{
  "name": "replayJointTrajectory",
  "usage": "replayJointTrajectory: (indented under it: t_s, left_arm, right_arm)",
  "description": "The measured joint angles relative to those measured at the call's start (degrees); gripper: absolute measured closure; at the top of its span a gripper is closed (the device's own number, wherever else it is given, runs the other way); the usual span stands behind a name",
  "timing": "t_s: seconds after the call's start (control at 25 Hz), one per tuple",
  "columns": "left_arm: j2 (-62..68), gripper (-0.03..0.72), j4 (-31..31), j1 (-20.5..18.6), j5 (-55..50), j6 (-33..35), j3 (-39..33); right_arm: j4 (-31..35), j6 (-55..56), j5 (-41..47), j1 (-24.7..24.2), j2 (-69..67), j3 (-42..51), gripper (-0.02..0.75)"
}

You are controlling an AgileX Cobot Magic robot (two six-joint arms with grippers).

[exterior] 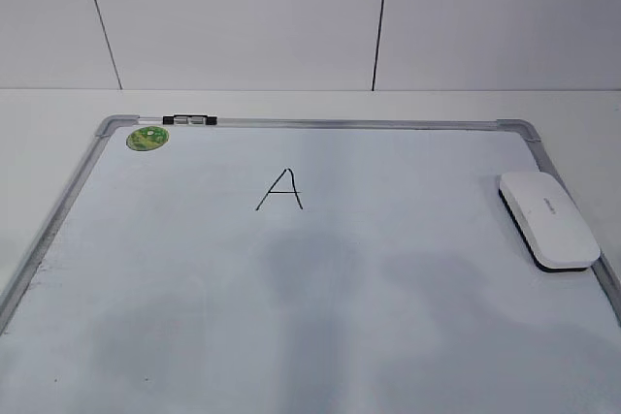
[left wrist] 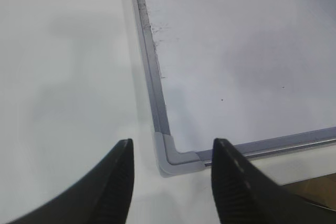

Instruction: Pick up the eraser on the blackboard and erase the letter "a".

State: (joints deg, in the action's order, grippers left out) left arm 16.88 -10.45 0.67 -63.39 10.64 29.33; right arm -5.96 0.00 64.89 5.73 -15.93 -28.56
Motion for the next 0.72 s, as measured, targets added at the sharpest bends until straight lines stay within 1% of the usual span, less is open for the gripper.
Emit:
replayJointTrajectory:
  t_s: [0.28, 0.4, 0.52, 0.72]
  left_arm:
    - [-0.09, 0.328, 0.0, 0.0, 0.0, 0.0, 0.0]
    - [-1.82, 0.328, 0.0, 0.0, 0.0, 0.0, 0.0]
    - [-5.37, 0.328, 0.0, 0.0, 0.0, 0.0, 0.0]
    - [-13.94, 0.328, 0.0, 0.0, 0.0, 0.0, 0.0]
  right_arm:
    - [0.0, 0.0, 0.0, 0.0, 0.12, 0.0, 0.145]
    - [0.0, 0.0, 0.0, 0.0, 2.24, 0.0, 0.145]
    - [0.0, 0.0, 0.11, -1.19, 5.29, 0.0, 0.145]
    - [0.0, 0.0, 0.21, -4.72, 10.81, 0.0, 0.146]
